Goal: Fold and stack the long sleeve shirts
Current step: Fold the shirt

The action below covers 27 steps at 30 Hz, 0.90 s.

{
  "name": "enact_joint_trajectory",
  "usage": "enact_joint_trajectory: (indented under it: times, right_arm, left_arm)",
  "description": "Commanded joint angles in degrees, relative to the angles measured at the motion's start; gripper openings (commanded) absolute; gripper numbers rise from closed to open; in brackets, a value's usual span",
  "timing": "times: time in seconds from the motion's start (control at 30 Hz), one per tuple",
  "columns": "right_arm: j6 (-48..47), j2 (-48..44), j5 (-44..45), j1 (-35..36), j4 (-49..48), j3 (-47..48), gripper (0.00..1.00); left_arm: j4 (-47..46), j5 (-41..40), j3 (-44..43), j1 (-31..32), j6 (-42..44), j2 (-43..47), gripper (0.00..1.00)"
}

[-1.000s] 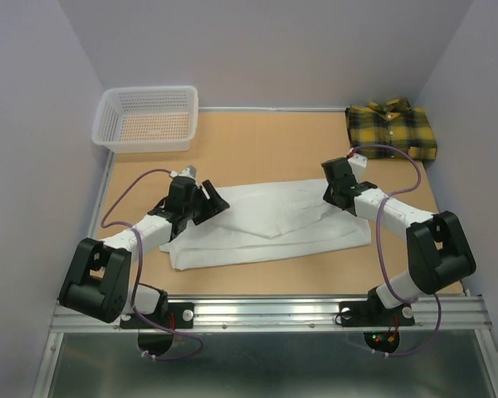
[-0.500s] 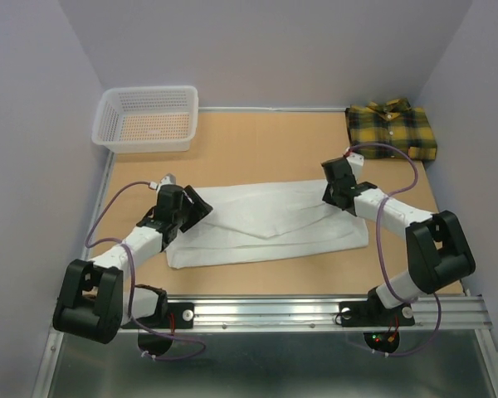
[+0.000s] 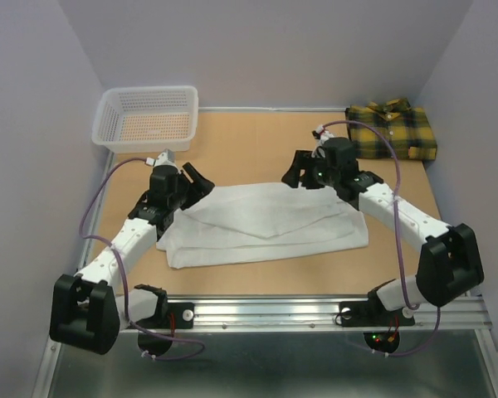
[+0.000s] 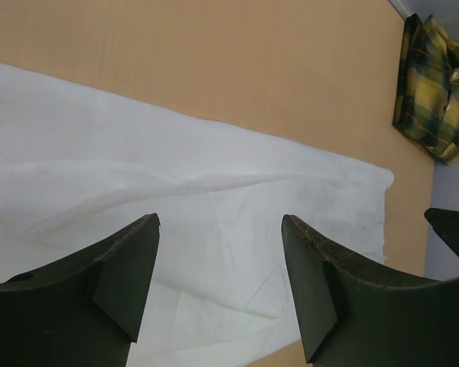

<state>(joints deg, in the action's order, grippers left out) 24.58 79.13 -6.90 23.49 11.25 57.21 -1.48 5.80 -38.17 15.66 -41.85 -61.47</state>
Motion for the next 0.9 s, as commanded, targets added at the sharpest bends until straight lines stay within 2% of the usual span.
enact_joint_trajectory:
  times: [0.0, 0.13, 0.2, 0.47, 0.67, 0.87]
  right_arm:
    - [-0.8, 6.9, -22.5, 7.0, -7.5, 6.7, 0.72]
    - [1.5, 16.4, -27.1, 14.0, -10.7, 12.2, 0.72]
    - [2.5, 21.3, -30.1, 16.9, -15.7, 13.4, 0.72]
    - [8.5, 35.0, -38.2, 20.2, -25.0, 17.5, 0.72]
    - [11.8, 40.5, -40.0, 20.3, -32.0, 12.9, 0.71]
    - [10.8, 37.9, -40.7, 20.3, -32.4, 3.6, 0.71]
  left_arm:
    - [-0.5, 0.7, -1.9, 0.0, 0.2, -5.8, 0.72]
    - [-2.5, -0.7, -1.3, -0.5, -1.1, -10.6, 0.65]
    - [-3.2, -1.7, -0.7, -0.9, -1.7, -12.4, 0.63]
    - [-6.0, -4.2, 2.5, -2.3, -3.2, -16.7, 0.60]
    - [-7.2, -5.3, 4.7, -3.4, -3.9, -19.6, 0.60]
    - [-7.0, -2.9, 5.0, -5.0, -4.5, -22.2, 0.57]
